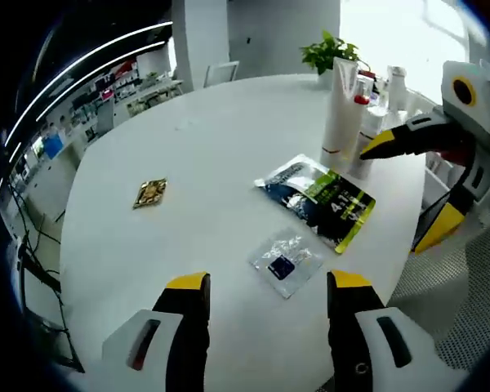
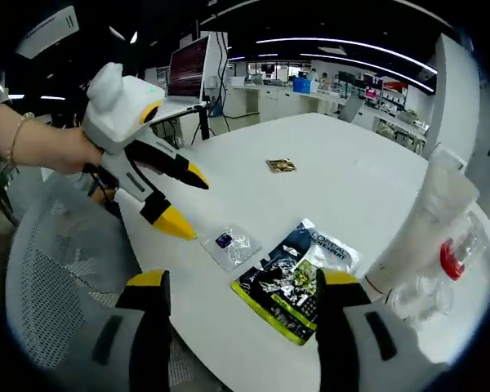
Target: Arrange the skincare products in the storage area until every visible bottle or jar stands upright without overlapping.
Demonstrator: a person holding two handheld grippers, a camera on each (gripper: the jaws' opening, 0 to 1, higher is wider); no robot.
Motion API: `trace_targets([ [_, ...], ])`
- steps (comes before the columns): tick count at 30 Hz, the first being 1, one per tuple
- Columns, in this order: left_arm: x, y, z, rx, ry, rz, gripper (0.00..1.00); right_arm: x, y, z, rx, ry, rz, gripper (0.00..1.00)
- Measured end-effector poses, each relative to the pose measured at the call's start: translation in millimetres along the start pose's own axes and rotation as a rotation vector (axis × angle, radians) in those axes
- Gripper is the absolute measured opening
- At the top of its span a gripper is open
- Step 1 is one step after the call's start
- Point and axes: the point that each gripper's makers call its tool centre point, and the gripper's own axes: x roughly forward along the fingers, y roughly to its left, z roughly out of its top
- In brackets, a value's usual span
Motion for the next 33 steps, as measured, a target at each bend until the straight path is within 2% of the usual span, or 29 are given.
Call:
trace_targets([
  [3,-6.6,-0.1,-0.6,-0.042,-0.013,0.008,0.60,-12.5,-5.1,-2.2,0.035,-0.018,-0.022,0.78],
  [7,-18.3,0.1,2.0,-0.098,-0.050,0.018,0.65,-31.2,-15.0,-6.0,0.039,-0.021,-0.061,0.82],
  [12,-32.0,2.7,2.2,-0.129,-0.076,0.039,0.70,-59.8,-40.9,-6.6,0.111,-0.074,-0.161,0.88],
  [18,-44.0,8.9,4.2,-0.185,-0.109,0.069,0.77,-81.2,-68.1,-15.6,0.192,-0.105,-0.251,0.93],
  [25,-59.9,12.1,5.2,-0.193,-0.148,0.094,0.82,-98.3,-87.3,-28.5,0.236,-0.120,-0.325,0.96],
  [33,-70.5,10.4,2.7,-0.220,-0.194,0.096,0.93,-99.4,-89.5,-44.6,0.281,-0.102,-0.348,1.00],
])
